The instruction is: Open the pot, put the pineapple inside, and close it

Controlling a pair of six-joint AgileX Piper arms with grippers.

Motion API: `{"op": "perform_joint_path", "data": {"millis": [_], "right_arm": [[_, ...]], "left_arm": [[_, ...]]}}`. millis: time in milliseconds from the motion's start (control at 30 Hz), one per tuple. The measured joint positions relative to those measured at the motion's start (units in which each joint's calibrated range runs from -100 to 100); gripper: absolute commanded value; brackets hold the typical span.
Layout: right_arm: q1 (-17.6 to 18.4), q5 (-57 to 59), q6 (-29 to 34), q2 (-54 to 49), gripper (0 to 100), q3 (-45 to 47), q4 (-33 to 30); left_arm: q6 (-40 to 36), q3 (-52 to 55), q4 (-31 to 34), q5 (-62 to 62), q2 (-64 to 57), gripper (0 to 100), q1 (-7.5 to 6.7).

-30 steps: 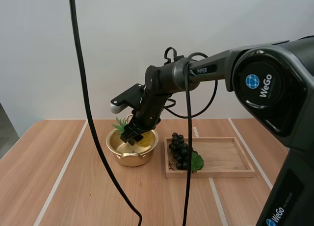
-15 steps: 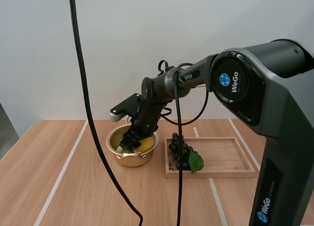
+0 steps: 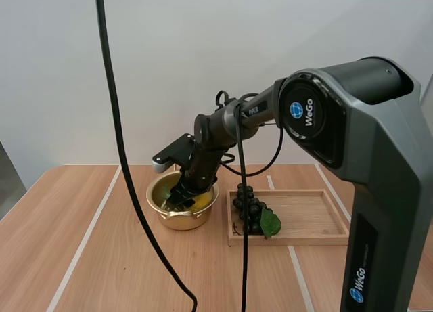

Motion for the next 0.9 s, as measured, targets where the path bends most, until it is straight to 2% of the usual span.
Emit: {"op": "perform_joint_path", "data": {"millis": [400,433,467,533,600,633,900], "right_arm": [[0.0,-3.41,0.44,2.87,0,-0.71,-2.39],[0.0,-3.41,0.83,3.0,6,-0.71,-2.76],[0.0,-3.41,0.93,3.0,19,-0.71,-2.88],[0.0,-3.41,1.16,3.1,50,-0.71,-3.27],[0.0,-3.41,1.24,3.1,93,-0.71,-3.48],[0.0,-3.41,1.24,3.1,100,-0.71,-3.59],[0.0,-3.6,1.24,3.1,100,-0.71,-4.96]], "left_arm": [[0.0,0.0,0.0,0.14,0.0,0,0.0],[0.0,0.0,0.04,0.14,0.0,0,0.0],[0.0,0.0,0.04,0.14,0.0,0,0.0],[0.0,0.0,0.04,0.14,0.0,0,0.0],[0.0,0.0,0.04,0.14,0.0,0,0.0],[0.0,0.0,0.04,0.14,0.0,0,0.0],[0.0,0.0,0.04,0.14,0.0,0,0.0]]}}
